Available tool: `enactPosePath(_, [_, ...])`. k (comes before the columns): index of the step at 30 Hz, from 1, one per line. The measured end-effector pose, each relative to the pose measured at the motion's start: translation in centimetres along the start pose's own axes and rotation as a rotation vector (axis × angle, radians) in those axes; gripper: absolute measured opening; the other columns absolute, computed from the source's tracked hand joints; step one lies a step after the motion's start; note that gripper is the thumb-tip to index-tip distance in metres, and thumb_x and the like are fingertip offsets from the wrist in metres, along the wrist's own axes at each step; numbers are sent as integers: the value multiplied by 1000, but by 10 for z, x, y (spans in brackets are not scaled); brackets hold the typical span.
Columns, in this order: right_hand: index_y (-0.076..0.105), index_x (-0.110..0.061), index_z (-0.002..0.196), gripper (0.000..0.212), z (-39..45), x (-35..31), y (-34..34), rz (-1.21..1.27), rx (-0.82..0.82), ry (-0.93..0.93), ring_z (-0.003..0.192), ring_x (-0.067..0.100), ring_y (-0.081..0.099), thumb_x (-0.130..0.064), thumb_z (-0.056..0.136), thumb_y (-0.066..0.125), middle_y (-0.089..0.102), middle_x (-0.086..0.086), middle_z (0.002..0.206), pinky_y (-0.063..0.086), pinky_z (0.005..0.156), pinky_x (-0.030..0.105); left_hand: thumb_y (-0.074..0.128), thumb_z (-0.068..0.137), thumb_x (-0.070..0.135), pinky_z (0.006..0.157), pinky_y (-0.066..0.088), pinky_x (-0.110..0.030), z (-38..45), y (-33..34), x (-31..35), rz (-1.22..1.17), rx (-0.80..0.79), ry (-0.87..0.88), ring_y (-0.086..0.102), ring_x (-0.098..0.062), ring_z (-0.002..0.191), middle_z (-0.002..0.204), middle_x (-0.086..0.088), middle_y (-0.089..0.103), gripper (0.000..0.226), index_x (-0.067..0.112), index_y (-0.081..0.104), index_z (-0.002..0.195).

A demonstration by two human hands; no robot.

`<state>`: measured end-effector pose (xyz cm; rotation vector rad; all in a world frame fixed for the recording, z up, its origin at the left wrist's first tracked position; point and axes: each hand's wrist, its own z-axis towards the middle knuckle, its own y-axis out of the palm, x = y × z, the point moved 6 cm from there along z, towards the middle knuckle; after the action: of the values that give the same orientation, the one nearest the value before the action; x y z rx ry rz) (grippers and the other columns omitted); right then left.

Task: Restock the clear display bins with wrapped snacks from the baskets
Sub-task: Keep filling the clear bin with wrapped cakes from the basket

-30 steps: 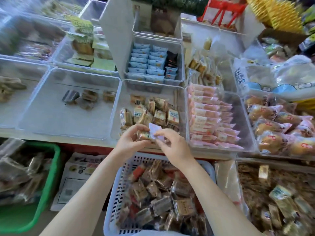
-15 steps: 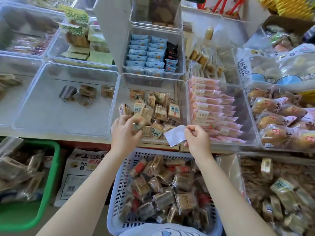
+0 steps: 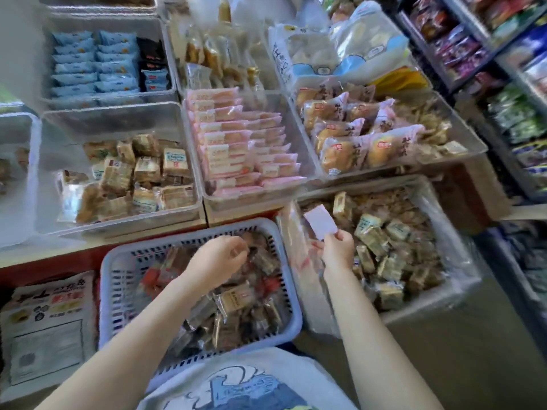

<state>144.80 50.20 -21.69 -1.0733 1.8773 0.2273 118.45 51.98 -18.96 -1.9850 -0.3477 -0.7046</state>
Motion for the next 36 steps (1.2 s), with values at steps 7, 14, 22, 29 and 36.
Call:
enactPosePath(7, [51,-14,130,46,56,18,-113,-928,149,-281,113,36,53,-14,86,66,53,15,125,48,85,42,55,99,27,78,49,-27,29,75,81,35,-144,30,64,-13,99,113,6,69,22,23,70,115])
enactPosePath(14, [37,-14,149,71,104,1,-144,-1103,138,-506,140,31,34,-28,89,71,37,9,155,36,108,48,55,97,25,82,49,-28,45,107,125,51,-112,-18,63,-11,99,109,10,69,20,26,71,111])
enactPosePath(22, [58,-19,109,37,114,-21,-155,-1067,44,-515,116,31,47,-39,84,76,47,8,124,46,91,41,54,99,24,76,44,-23,49,118,153,-6,-69,-35,60,-8,95,110,9,67,21,25,72,110])
enactPosePath(29, [61,-25,110,30,25,-54,-90,-684,-439,-840,92,12,58,-28,85,78,56,-7,107,48,71,22,65,92,45,69,50,-19,30,84,145,-565,106,-158,64,-2,94,120,10,57,52,37,43,138])
enactPosePath(36, [62,-27,114,35,-76,-66,23,-579,-846,-858,97,3,60,-18,84,78,63,-17,102,49,86,22,63,88,46,88,51,-38,-7,31,53,-1153,21,-279,65,-25,108,117,-7,70,44,21,66,124])
